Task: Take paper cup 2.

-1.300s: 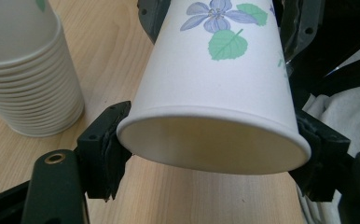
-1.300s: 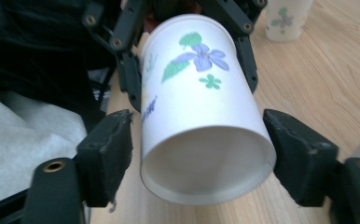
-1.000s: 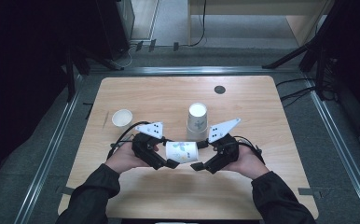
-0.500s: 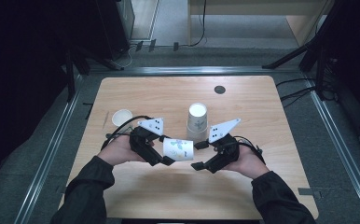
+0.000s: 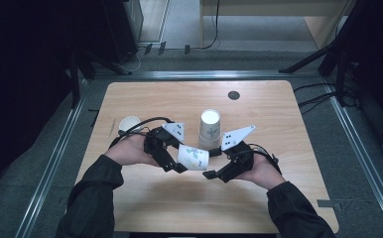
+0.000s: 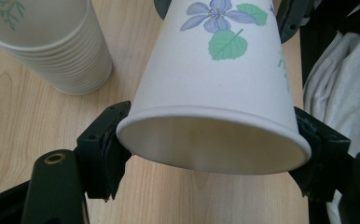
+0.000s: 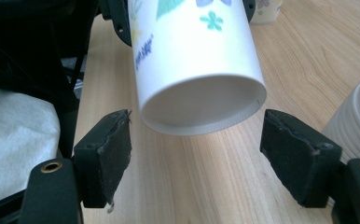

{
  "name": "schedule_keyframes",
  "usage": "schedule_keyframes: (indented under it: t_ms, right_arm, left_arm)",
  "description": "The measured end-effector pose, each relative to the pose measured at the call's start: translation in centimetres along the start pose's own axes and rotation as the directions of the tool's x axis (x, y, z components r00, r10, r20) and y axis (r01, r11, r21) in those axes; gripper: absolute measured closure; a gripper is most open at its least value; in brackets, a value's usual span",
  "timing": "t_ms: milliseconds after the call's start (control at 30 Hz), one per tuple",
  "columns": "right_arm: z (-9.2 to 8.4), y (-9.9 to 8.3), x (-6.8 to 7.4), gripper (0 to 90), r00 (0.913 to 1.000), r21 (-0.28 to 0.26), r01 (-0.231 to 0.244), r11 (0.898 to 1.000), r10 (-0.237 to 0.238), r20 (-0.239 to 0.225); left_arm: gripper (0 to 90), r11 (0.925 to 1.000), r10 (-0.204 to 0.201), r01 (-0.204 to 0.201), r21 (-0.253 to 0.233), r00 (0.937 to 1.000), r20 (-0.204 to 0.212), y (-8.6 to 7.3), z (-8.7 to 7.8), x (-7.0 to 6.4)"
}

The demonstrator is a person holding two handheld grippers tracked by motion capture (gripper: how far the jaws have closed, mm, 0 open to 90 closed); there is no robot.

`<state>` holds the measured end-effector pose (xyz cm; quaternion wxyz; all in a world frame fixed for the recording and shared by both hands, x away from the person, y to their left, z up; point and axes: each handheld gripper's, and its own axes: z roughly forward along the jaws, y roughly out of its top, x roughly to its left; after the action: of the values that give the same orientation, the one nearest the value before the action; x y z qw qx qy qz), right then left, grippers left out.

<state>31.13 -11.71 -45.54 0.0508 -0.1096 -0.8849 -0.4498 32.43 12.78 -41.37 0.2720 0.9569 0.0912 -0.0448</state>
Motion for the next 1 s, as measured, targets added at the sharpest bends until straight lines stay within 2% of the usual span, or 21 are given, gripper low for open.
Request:
schedule_keyframes:
  t_ms: [33,100,233,433,733,900,1000]
  right_arm:
    - [0.1,0.0,0.0,25.0,1.0,0.0,0.001,1.0,-0.001,0.0]
    - [0.3,0.0,-0.1,25.0,1.0,0.006,0.005,1.0,-0.005,-0.002]
    - [1.0,0.0,-0.2,25.0,0.9999,0.019,0.003,1.0,-0.003,-0.012]
    - [2.2,-0.2,-0.2,25.1,0.9996,0.033,0.012,0.999,-0.011,-0.024]
    - [3.0,-0.1,0.0,31.4,0.9985,0.05,0.051,0.997,-0.049,-0.023]
    - [3.2,-0.1,0.3,34.7,0.9976,0.079,0.063,0.995,-0.061,-0.034]
    - [3.1,-0.1,0.3,35.2,0.9976,0.082,0.063,0.995,-0.06,-0.034]
  left_arm:
    - [24.0,1.0,-0.002,0.002,0.009,1.0,-0.007,-0.1,0.2,0.0]
    - [24.0,0.9997,-0.005,0.005,0.024,0.9999,0.009,-0.2,0.8,0.1]
    - [24.0,0.9968,-0.004,0.003,0.079,0.9999,0.01,-0.1,1.8,0.0]
    - [24.0,0.9953,-0.01,0.008,0.096,0.9996,0.026,0.1,2.5,-0.1]
    - [24.0,0.9952,-0.008,0.004,0.098,0.9992,0.04,0.3,3.1,-0.2]
    - [24.6,0.995,-0.002,-0.004,0.1,0.9986,0.052,0.1,3.2,-0.3]
    - [23.9,0.9967,0.009,-0.013,0.081,0.9988,0.049,0.0,3.3,-0.4]
